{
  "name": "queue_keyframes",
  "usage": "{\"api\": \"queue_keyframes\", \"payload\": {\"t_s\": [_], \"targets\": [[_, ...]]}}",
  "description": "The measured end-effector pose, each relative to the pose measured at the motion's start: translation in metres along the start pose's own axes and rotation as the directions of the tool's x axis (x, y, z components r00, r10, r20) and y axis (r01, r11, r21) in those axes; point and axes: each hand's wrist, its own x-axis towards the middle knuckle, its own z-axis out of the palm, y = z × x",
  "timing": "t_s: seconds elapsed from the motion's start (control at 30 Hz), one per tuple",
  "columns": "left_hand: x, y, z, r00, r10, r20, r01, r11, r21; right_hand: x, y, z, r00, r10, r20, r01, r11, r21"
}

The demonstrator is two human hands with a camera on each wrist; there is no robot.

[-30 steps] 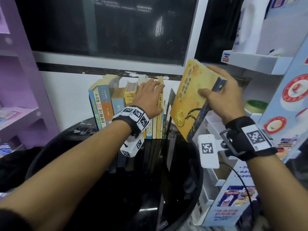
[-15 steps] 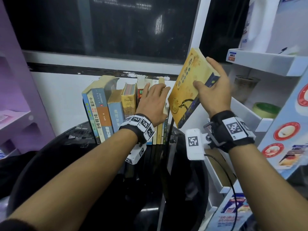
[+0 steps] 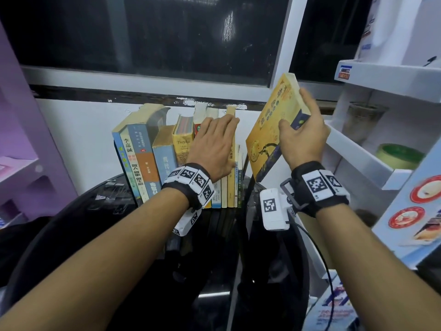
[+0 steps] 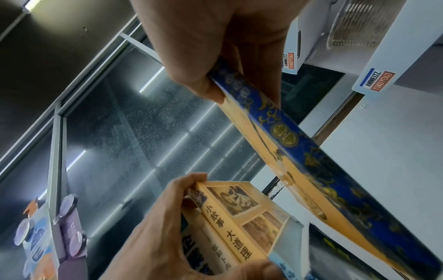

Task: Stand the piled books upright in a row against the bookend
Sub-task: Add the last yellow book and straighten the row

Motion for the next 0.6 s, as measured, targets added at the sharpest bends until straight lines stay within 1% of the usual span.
{"api": "queue_keyframes", "payload": {"t_s": [0.2,0.4,0.5,0.6], "targets": [[-0.003,-0.003,-0.001,1.000,0.023,-0.010,-0.023,1.000,0.010,-0.009,0.001,0.016,0.998,-0.035,0.046,0.039,0.995,-0.087],[-0.005,-0.005,0.001,0.999,0.030,-0.033,-0.030,1.000,-0.002,-0.018,0.008,0.031,0.996,-0.008,0.088,0.021,0.989,-0.146],[-0.006,-0.004,0.001,0.998,0.032,-0.058,-0.033,0.999,-0.019,-0.018,0.010,0.035,0.995,-0.010,0.099,0.025,0.988,-0.152],[-0.006,-0.004,0.003,0.997,0.028,-0.065,-0.030,0.999,-0.023,-0.015,0.007,0.037,0.990,-0.021,0.142,0.043,0.987,-0.158]]}}
